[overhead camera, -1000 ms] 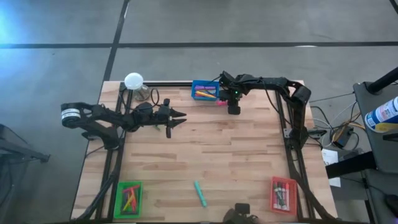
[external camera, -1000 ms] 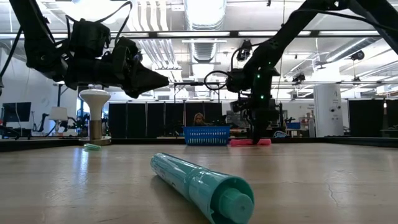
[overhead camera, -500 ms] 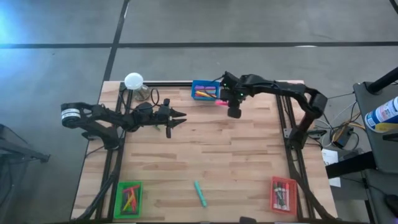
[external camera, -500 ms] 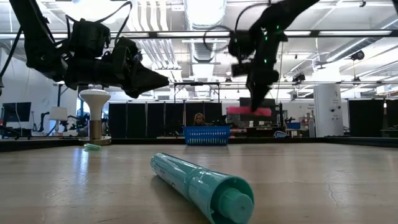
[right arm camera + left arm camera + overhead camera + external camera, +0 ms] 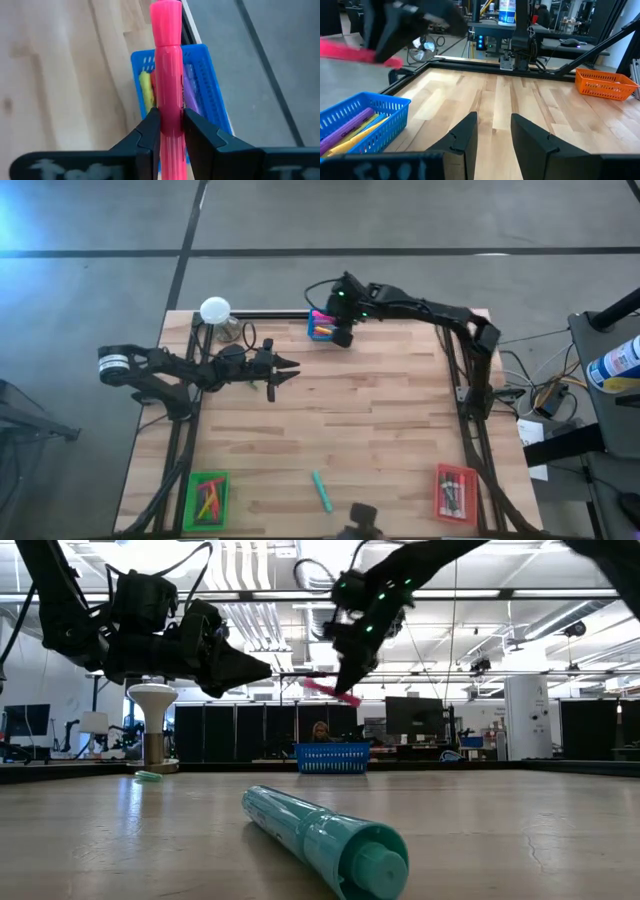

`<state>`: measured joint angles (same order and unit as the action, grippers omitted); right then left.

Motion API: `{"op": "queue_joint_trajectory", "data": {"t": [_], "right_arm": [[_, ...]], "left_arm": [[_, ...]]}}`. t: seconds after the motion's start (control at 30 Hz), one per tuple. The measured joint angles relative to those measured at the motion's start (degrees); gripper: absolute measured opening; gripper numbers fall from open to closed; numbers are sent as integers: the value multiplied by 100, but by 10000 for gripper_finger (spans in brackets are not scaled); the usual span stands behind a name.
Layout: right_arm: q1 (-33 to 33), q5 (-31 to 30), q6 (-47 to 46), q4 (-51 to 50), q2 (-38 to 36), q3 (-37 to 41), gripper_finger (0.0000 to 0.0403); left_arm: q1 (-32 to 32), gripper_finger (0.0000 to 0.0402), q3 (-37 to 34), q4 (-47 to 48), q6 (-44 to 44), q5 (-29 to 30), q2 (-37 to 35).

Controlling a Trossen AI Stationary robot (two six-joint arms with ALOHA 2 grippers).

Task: Pick & Place Markers
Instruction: Put the pink highlighter into the blue bin

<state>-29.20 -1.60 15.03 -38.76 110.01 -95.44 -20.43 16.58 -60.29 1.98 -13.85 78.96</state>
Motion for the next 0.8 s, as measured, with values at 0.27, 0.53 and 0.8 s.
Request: {"op": "queue_joint_trajectory", "data": {"t": [0.27, 0.53, 0.8], "right_arm": [[-147, -242, 333, -696, 1383, -1347, 66], [-226, -735, 472, -1340, 2184, -1982, 66], [-237, -756, 467, -1292, 2252, -1954, 91]], "left_arm": [[0, 113, 0, 2, 0, 2, 0], [0, 113, 0, 0, 0, 1, -1], [-2, 113, 0, 0, 0, 1, -1]]}}
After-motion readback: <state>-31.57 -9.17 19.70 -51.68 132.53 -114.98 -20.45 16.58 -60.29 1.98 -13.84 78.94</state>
